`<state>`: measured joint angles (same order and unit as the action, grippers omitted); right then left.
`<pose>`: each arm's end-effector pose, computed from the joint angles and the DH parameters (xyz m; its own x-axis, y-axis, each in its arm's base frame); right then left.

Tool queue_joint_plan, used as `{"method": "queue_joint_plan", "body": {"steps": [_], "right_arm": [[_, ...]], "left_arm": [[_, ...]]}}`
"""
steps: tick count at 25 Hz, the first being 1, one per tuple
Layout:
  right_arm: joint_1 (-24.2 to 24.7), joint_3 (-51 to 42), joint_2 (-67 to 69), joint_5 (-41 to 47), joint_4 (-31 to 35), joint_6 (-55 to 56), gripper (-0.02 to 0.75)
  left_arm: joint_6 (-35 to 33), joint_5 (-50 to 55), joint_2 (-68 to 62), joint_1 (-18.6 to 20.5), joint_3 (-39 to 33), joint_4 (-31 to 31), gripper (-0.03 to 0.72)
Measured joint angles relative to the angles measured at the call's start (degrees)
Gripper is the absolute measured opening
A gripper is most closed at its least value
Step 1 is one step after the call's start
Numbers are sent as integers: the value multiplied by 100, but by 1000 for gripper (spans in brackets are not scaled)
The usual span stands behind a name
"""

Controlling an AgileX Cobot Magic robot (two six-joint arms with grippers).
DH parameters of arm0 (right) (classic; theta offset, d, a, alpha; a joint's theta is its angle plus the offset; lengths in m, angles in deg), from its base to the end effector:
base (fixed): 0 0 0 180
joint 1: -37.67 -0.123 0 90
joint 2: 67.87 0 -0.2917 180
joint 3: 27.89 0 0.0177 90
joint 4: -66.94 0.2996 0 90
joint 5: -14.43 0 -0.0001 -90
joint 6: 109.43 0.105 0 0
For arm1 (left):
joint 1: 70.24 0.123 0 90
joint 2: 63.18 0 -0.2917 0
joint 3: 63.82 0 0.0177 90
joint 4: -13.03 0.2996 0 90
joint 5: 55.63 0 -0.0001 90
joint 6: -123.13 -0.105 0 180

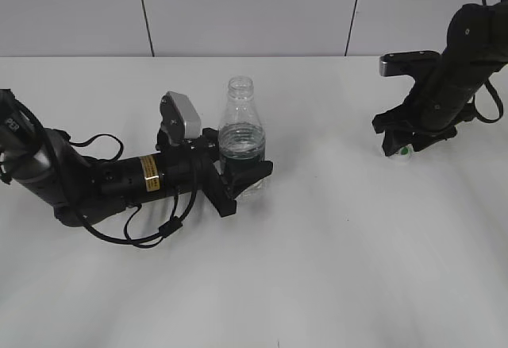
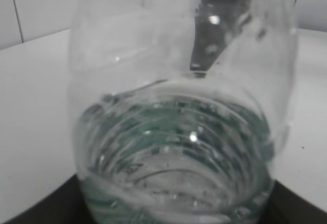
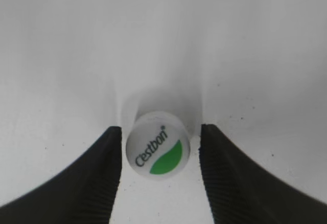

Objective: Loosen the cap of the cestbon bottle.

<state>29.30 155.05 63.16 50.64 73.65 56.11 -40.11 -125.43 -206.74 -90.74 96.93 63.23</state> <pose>0.4608 0.0751 0.0714 -0.9140 -0.2929 -0.2808 -0.3113 0.9500 0.0226 0.3586 -0.2149 -0.0008 -0.1145 0.1170 -0.9865 0.9176 0.3930 -0.0600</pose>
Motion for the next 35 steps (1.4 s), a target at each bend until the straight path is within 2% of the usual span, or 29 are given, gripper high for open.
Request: {"method": "queue_joint_plan", "body": {"steps": [2, 6, 24, 35], "right_arm": [[0, 0, 0, 0, 0, -6, 445], [0, 0, 0, 15, -5, -17, 470], [0, -1, -612, 91, -20, -325, 472], [0, -1, -667, 230, -37, -346, 472]], "left_arm": [[0, 0, 0, 0, 0, 0, 410], [0, 0, 0, 0, 0, 0, 410], [3, 0, 0, 0, 0, 0, 411], [250, 12, -11, 0, -5, -14, 486]]}}
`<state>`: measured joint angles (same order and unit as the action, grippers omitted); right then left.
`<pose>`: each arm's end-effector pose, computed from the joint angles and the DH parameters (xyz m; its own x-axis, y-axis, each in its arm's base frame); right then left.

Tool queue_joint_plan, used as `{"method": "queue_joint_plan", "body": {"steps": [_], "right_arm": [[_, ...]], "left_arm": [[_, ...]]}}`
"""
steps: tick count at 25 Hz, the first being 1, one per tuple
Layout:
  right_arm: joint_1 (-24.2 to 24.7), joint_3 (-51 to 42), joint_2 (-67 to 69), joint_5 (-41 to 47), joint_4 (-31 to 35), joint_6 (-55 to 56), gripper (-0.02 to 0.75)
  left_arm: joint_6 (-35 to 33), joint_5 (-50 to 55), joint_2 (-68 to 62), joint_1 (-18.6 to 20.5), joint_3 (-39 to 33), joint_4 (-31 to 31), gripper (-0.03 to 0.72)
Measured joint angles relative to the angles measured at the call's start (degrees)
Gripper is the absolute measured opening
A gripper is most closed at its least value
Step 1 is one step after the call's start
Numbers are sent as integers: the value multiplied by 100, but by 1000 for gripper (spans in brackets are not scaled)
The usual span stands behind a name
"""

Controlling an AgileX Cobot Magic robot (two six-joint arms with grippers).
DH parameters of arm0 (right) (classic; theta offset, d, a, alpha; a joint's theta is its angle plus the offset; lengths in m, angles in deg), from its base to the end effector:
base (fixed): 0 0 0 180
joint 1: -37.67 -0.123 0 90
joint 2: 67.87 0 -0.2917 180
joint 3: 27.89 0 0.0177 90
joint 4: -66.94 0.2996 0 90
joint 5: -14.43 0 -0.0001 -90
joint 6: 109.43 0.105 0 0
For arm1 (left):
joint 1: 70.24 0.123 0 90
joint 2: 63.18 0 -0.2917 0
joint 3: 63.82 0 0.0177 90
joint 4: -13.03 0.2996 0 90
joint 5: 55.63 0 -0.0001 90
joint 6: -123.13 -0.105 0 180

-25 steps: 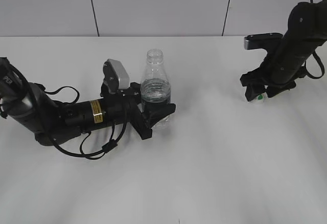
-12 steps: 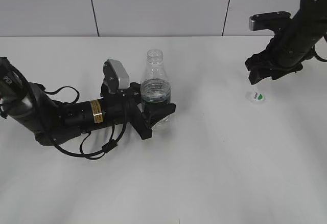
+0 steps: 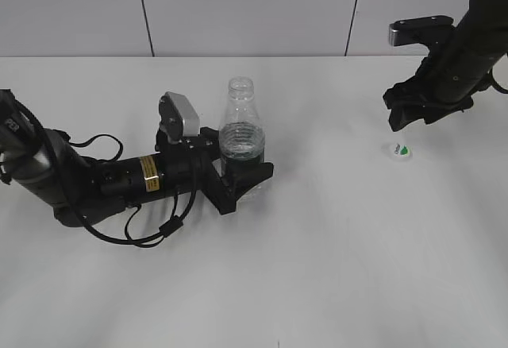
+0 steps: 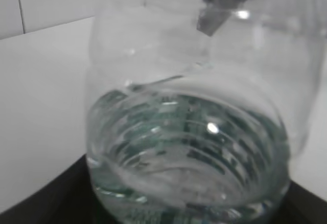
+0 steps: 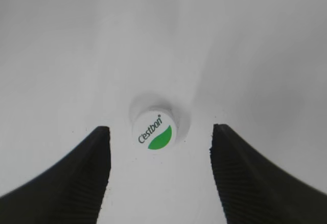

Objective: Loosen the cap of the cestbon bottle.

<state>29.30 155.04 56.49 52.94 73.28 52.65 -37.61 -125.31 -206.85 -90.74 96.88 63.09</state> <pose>0.4596 0.0749 0.1244 -0.8669 -0.3535 -0.3515 -0.3725 0.9279 -0.0146 0.3583 -0.2146 -0.0019 -0.1583 0.1014 -0.9822 0.9102 0.4005 -0.1053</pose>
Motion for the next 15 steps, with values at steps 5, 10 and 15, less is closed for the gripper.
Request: {"method": "queue_joint_plan", "body": {"steps": [5, 10, 15], "right_arm": [[0, 0, 0, 77, 0, 0, 472], [0, 0, 0, 121, 0, 0, 472], [0, 0, 0, 155, 0, 0, 472]], "left_arm": [[398, 18, 0, 0, -11, -18, 546], [461, 34, 0, 0, -17, -13, 563], [465, 41, 97, 0, -17, -8, 564]]}}
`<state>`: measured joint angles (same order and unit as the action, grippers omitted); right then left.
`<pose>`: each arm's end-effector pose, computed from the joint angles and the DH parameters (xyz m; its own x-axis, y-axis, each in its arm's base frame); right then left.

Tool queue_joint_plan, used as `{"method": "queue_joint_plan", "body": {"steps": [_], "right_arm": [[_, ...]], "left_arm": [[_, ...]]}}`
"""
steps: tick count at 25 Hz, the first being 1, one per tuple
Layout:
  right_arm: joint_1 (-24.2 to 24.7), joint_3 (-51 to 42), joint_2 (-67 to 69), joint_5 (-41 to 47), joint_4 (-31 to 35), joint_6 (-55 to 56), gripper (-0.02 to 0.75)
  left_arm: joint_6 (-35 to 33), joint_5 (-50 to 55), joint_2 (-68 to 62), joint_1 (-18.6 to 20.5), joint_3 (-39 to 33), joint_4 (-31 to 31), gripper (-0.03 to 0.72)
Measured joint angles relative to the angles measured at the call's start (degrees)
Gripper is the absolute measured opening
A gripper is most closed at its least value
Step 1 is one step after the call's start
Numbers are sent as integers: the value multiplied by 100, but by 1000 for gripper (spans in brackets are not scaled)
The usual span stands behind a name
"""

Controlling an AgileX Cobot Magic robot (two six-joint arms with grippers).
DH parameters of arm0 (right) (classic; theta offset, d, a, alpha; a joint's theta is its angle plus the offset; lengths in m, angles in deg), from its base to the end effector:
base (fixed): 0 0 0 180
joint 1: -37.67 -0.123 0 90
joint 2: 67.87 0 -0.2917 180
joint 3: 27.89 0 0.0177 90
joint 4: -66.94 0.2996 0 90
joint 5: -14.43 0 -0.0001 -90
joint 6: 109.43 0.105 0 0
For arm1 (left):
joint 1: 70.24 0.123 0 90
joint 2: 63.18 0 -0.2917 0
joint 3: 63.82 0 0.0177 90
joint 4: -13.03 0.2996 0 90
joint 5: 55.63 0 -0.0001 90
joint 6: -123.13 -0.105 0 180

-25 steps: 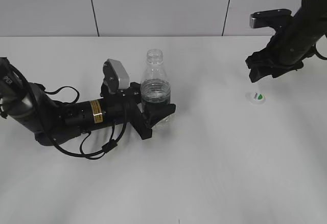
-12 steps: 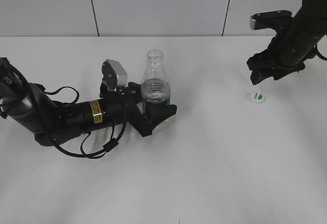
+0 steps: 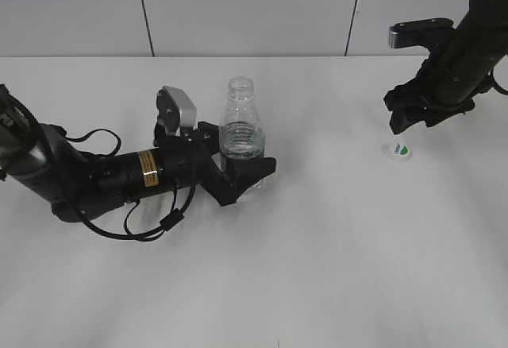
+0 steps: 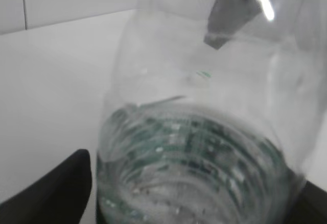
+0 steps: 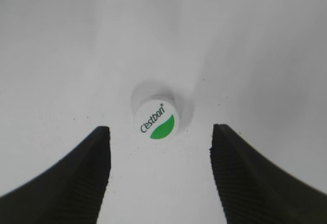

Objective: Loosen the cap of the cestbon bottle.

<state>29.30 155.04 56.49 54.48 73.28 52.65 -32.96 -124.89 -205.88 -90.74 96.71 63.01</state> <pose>0.4570 0.0748 0.1234 -0.8750 -0.3565 -0.3274 -0.3751 0.9269 -0.0068 0.3597 -0.2147 0.0038 -0.2216 0.0693 -0.9727 0.8950 0.4103 -0.1747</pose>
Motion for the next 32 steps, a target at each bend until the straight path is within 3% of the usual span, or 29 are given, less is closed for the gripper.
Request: {"method": "queue_joint_plan", "body": {"steps": [9, 21, 25, 32], "right_arm": [[0, 0, 0, 7, -4, 0, 472], [0, 0, 0, 104, -4, 0, 472], [0, 0, -6, 283, 2, 0, 472], [0, 0, -328, 649, 13, 27, 472]], "left_arm": [[52, 0, 807, 5, -31, 16, 564], [695, 327, 2348, 5, -82, 82, 564], [1037, 1482, 3146, 5, -83, 10, 564], [1192, 4902, 4590, 107, -33, -1130, 564]]}}
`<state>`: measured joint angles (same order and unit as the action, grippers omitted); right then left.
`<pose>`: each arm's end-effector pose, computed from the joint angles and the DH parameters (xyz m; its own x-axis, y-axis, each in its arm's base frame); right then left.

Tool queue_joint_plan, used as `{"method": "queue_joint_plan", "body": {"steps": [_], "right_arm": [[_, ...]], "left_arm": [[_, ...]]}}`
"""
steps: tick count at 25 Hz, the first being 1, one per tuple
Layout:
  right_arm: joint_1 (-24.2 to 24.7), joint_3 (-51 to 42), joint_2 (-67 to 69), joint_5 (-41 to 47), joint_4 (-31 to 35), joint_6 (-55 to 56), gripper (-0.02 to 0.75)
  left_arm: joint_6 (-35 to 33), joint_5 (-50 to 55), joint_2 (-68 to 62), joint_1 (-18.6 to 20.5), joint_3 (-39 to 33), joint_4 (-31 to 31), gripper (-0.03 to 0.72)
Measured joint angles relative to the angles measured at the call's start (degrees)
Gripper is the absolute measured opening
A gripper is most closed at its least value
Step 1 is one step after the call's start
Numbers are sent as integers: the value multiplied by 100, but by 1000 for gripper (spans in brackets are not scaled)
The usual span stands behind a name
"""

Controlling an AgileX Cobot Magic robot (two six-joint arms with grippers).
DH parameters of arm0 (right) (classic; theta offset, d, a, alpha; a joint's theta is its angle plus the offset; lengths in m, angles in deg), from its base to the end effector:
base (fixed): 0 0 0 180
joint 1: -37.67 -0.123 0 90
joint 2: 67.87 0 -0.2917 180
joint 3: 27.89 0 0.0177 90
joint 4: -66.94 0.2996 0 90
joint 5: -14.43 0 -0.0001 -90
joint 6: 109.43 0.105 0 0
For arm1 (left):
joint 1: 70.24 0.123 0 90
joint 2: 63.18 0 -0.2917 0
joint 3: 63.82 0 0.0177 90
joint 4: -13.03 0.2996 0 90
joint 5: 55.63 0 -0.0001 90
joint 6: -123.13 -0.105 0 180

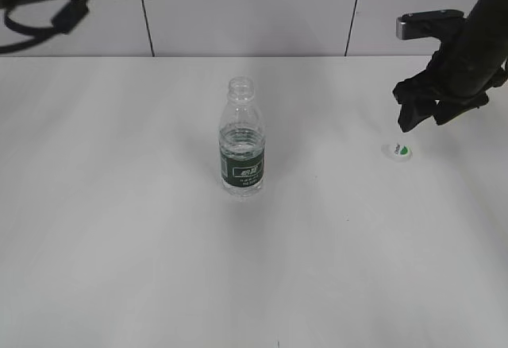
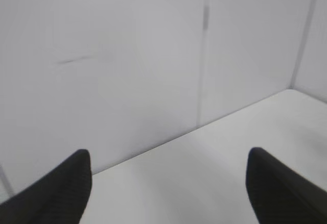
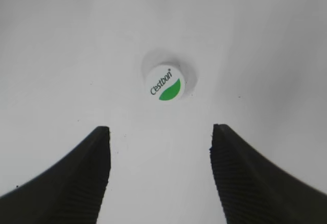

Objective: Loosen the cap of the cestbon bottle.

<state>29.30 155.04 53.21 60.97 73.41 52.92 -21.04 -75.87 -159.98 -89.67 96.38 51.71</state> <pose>0.4449 0.0741 0.1462 -0.8902 -0.3608 -0.2781 -0.3798 0.9249 0.0158 0.3802 -0.1581 0.2755 -0.1626 0.0769 -0.9837 0.5284 0.8487 -0.0210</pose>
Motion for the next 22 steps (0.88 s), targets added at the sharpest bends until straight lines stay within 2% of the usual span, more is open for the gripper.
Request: {"method": "queue_joint_plan", "body": {"steps": [6, 13, 16, 19, 22], "right_arm": [[0, 0, -392, 171, 17, 36, 472], [0, 0, -609, 648, 21, 218, 472], [0, 0, -609, 940, 21, 292, 472], [33, 0, -609, 1190, -8, 394, 472], [71, 0, -630, 1390, -135, 519, 472]], "left_arm": [[6, 2170, 856, 431, 71, -579, 564], [-136, 4478, 1028, 1083, 293, -914, 564], [-1049, 5035, 1028, 1334, 299, -1602, 564], [-2404, 5450, 1028, 1611, 299, -2962, 564], [-3214, 5731, 1028, 1903, 299, -3747, 564]]}}
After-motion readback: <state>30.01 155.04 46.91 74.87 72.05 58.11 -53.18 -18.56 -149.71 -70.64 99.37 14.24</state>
